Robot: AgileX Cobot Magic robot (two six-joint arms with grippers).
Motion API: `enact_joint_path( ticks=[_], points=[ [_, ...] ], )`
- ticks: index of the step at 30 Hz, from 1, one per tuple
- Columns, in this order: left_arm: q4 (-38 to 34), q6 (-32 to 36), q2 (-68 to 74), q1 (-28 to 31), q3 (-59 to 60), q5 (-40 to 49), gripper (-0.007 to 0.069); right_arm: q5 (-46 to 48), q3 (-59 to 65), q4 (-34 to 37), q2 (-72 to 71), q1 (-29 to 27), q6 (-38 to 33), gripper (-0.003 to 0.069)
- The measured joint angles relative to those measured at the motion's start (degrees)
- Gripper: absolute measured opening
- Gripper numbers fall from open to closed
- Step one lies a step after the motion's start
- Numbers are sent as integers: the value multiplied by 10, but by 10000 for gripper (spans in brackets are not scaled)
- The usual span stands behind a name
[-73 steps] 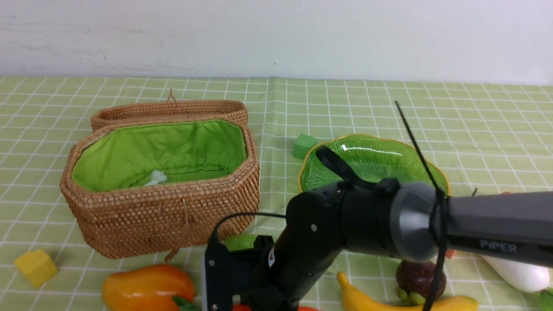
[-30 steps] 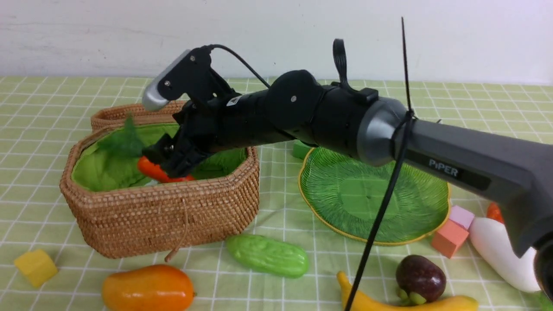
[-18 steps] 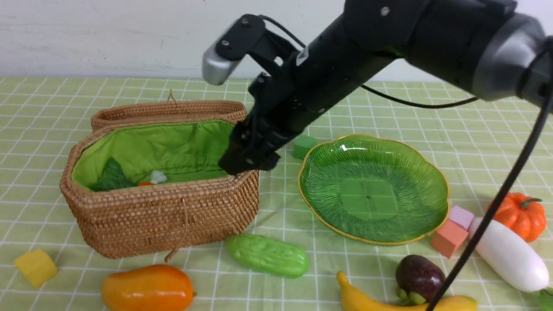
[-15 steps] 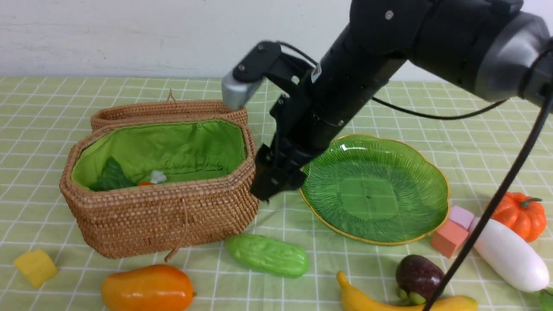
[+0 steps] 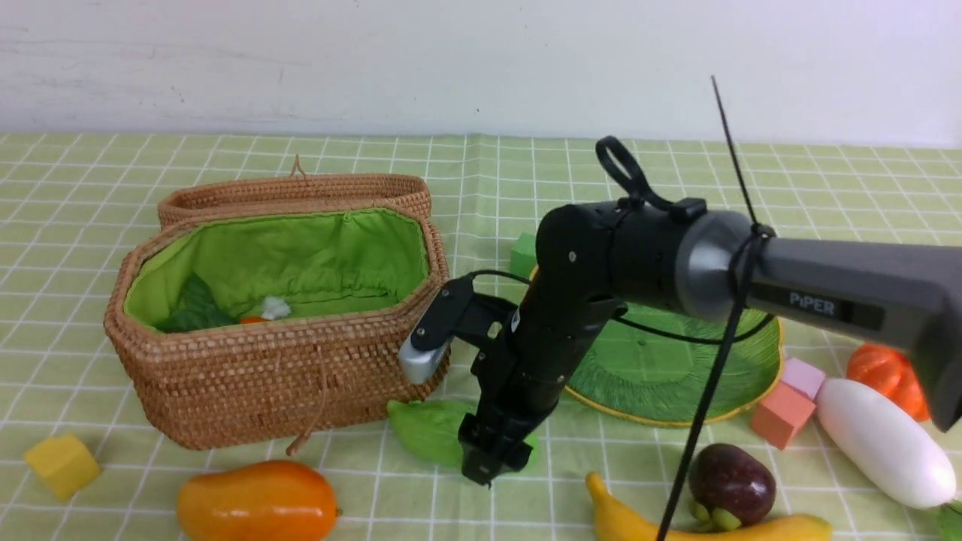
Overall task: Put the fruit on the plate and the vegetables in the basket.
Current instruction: Take a chayote with your right arm and place it on the basket on the left.
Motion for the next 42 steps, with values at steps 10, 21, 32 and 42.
enact_joint_path(
  ticks=[10, 21, 32, 42],
  points=[
    [-2, 0, 0, 0, 0, -1, 239, 131, -44, 0, -40, -1, -71, 464],
    [-2, 0, 0, 0, 0, -1, 239, 37, -153, 170, -119, 1, -193, 464],
    [-2, 0, 0, 0, 0, -1, 239, -238, -159, 306, 13, 17, -212, 464],
    [37, -63, 0, 0, 0, -35, 263, -234, -155, 297, -9, 17, -179, 656]
  ],
)
